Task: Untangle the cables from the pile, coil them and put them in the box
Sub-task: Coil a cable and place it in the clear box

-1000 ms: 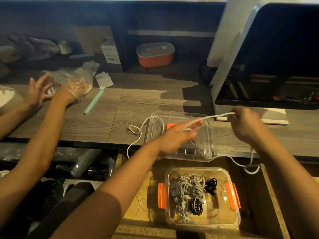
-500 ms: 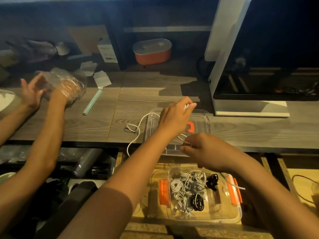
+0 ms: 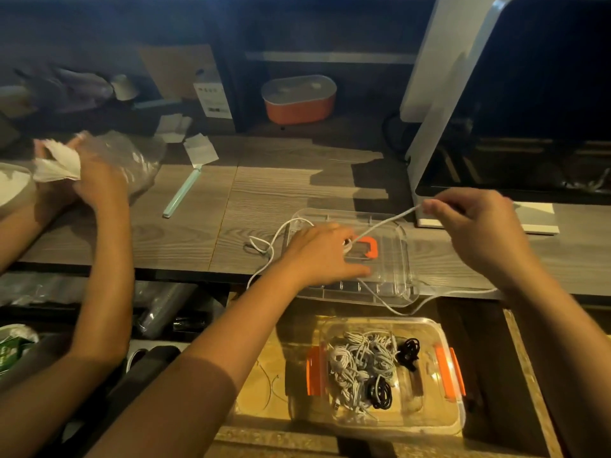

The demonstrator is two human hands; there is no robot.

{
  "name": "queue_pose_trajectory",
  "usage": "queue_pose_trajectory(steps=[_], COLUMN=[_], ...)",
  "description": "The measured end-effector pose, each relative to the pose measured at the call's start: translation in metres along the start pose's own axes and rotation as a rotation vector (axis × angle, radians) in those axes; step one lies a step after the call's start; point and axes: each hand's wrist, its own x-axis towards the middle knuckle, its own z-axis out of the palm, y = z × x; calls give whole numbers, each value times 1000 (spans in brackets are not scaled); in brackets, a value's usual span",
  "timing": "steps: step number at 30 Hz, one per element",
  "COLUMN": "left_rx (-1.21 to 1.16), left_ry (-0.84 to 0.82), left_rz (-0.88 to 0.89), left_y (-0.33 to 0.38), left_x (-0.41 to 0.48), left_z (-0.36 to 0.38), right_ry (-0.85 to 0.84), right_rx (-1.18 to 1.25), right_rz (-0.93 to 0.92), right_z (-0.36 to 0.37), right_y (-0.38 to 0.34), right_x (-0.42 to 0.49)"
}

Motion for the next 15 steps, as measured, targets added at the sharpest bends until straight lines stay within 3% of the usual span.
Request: queue_pose_trajectory(steps=[2,6,8,11,12,15], left_rx=[80,-179,-495,-1384,-1578,-1676], left_ry=[44,-12,-50,-87,-76,44], left_rz=[5,-62,-87,-86,-52,35], left_y=[1,0,3,21,28,49], left_x=[-4,-6,-5,-7,-5,12], left_z=[2,3,2,-8,-12,-17], right_ry=[51,83,108,71,16,-181], right_rx=[58,99,145,256,260,176], right_rz=[43,80,113,239,262,198], right_z=[0,10,19,35,44,75], right_y=[5,15,21,30,31,24], right_x=[5,11,10,5,1,-15])
